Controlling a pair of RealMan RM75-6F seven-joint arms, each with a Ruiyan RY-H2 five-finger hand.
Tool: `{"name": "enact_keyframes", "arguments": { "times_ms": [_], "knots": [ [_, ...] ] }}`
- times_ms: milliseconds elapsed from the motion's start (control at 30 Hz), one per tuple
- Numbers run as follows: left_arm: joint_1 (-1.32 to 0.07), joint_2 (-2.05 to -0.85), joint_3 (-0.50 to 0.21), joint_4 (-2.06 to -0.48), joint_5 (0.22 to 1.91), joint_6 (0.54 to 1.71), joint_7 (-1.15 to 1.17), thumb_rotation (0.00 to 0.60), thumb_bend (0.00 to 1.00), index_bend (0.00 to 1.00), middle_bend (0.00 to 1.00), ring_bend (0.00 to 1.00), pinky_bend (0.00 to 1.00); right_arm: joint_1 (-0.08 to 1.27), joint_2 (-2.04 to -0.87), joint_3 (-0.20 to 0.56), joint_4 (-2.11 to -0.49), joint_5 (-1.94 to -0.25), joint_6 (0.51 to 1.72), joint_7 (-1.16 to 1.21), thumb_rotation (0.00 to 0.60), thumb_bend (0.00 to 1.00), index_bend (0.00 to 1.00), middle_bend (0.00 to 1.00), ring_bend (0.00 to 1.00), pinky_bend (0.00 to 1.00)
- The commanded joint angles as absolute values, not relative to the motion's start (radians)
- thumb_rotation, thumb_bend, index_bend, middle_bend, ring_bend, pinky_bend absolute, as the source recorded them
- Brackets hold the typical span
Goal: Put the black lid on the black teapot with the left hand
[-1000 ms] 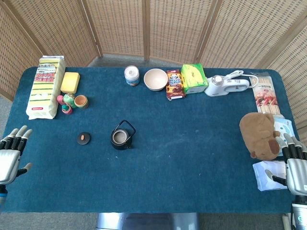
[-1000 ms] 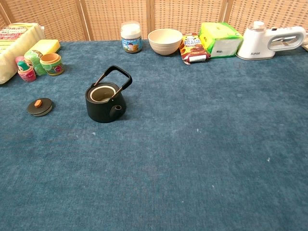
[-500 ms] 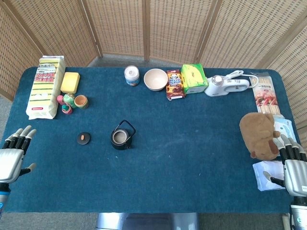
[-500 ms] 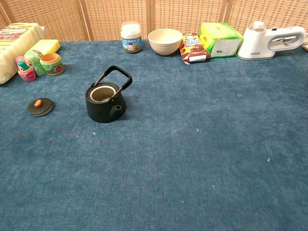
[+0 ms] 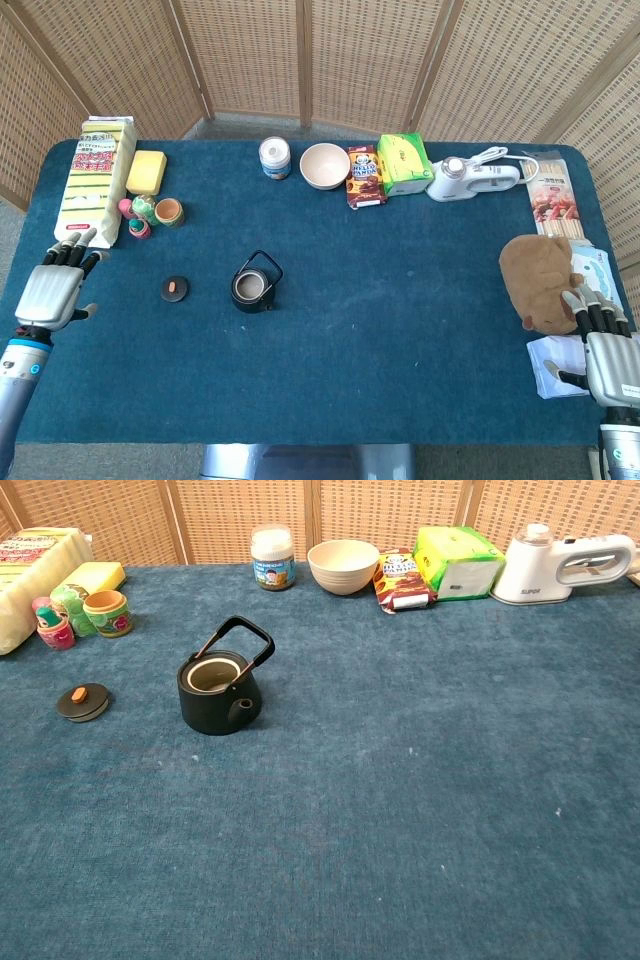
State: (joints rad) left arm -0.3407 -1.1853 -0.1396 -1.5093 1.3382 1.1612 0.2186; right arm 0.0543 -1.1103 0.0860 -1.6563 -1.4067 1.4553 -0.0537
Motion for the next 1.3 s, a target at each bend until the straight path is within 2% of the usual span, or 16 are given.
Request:
{"name": "enact_keyframes", "arguments": {
  "times_ms": [33,300,533,1300],
  "knots": [
    [-0.381,-1.231,-0.152,-1.481,1.291,1.12,0.295,0.6,0.11,0.24,0.0,0.0,0.11,0.057,-1.108,0.087,-1.652,-1.401,1.446,-0.043,0.6,0.01,0.1,0.02,0.01,0.0],
    [-0.429,-1.28,-0.164,-1.486,1.236,1.076,0.36,0.6,0.12,0.24,0.0,0.0,0.11,0.057,-1.106,0.089,-1.657,-1.397,1.446,-0.043,0.6,0.01,0.1,0.02,0.01,0.0],
    [-0.476,-1.321,-0.141,-1.481,1.234,1.027,0.418,0.6,0.12,0.24,0.0,0.0,0.11,0.053,-1.093,0.092,-1.665,-1.394,1.45,-0.03,0.6,0.01,0.1,0.02,0.01,0.0],
    [-0.537,-1.414,-0.122,-1.427,1.138,0.993,0.507,0.6,0.14,0.24,0.0,0.0,0.11,0.056,-1.068,0.089,-1.675,-1.382,1.424,0.003,0.6,0.01,0.1,0.0,0.01,0.0]
  ]
}}
